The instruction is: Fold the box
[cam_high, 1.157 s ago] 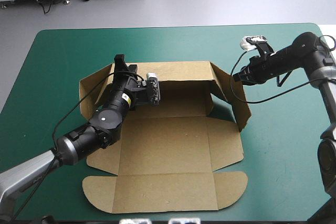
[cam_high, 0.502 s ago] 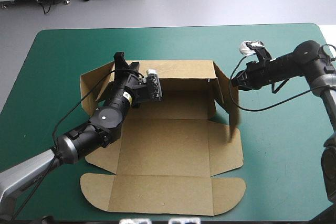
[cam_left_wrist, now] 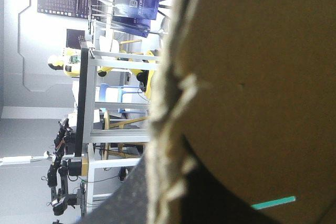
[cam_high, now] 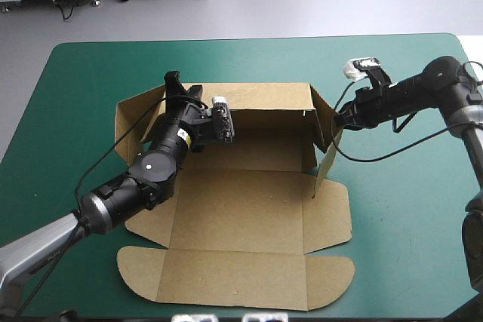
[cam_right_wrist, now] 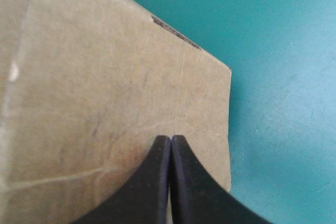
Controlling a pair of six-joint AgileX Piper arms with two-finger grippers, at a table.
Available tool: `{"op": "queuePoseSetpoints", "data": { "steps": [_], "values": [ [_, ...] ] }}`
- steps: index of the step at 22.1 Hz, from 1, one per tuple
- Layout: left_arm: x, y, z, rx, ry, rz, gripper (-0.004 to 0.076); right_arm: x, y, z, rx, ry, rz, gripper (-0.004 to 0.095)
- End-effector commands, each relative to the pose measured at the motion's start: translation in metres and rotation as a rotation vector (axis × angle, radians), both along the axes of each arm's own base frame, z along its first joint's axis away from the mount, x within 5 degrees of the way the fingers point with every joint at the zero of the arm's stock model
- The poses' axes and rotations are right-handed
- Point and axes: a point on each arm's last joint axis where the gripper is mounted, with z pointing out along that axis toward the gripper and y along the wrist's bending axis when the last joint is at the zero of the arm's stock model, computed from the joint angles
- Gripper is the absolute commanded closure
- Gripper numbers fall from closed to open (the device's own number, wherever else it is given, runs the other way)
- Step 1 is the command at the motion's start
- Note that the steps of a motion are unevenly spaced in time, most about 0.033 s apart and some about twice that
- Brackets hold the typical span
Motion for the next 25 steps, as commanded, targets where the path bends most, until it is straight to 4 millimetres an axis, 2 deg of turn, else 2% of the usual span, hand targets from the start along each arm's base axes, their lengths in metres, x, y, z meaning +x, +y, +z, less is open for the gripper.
{"op": "queuePoseSetpoints", "data": {
  "steps": [1, 4, 6, 12, 15, 20, 23, 24, 25],
  "values": [
    [-0.002, 0.002, 0.021, -0.042, -0.06, 0.009, 0.0733, -0.017, 0.006, 0.011, 0.04, -0.115, 0.141, 0.0926],
    [0.0, 0.0, 0.017, -0.042, -0.042, 0.012, 0.0733, -0.026, 0.01, 0.005, 0.054, -0.232, 0.245, 0.0926],
    [0.002, -0.001, 0.013, -0.022, -0.03, 0.011, 0.0733, -0.031, 0.01, 0.0, 0.039, -0.284, 0.254, 0.0926],
    [0.003, -0.003, 0.011, 0.003, -0.03, -0.002, 0.0733, -0.051, 0.005, -0.016, -0.033, -0.46, 0.134, 0.0926],
    [0.002, -0.004, 0.009, -0.018, -0.006, -0.004, 0.0733, -0.054, 0.009, -0.028, -0.018, -0.476, 0.132, 0.0926],
    [0.001, -0.006, 0.0, 0.025, 0.012, -0.039, 0.0733, -0.057, 0.021, -0.03, -0.034, -0.468, 0.179, 0.0926],
    [0.003, -0.005, -0.008, 0.087, 0.02, -0.03, 0.0733, -0.059, 0.019, -0.034, -0.056, -0.416, 0.168, 0.0801],
    [0.004, -0.006, -0.011, 0.101, 0.025, -0.033, 0.0733, -0.059, 0.019, -0.035, -0.064, -0.405, 0.169, 0.0717],
    [0.004, -0.007, -0.014, 0.122, 0.03, -0.037, 0.0733, -0.061, 0.019, -0.036, -0.068, -0.386, 0.175, 0.0513]
  ]
}}
